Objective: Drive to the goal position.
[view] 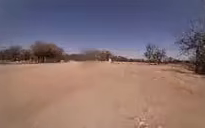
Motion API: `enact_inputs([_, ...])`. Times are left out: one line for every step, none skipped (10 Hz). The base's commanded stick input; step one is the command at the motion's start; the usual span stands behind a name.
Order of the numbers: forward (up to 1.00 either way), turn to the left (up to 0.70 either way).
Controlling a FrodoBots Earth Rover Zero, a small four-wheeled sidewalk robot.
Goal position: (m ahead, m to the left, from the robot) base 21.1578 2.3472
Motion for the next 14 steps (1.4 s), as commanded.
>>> enact_inputs([1.0,0.0])
enact_inputs([1.0,0.0])
enact_inputs([1.0,0.0])
enact_inputs([1.0,0.0])
enact_inputs([1.0,0.0])
enact_inputs([1.0,0.0])
enact_inputs([1.0,0.0])
enact_inputs([1.0,0.0])
enact_inputs([1.0,0.0])
enact_inputs([1.0,0.0])
enact_inputs([1.0,0.0])
enact_inputs([1.0,0.0])
enact_inputs([1.0,0.0])
enact_inputs([1.0,0.0])
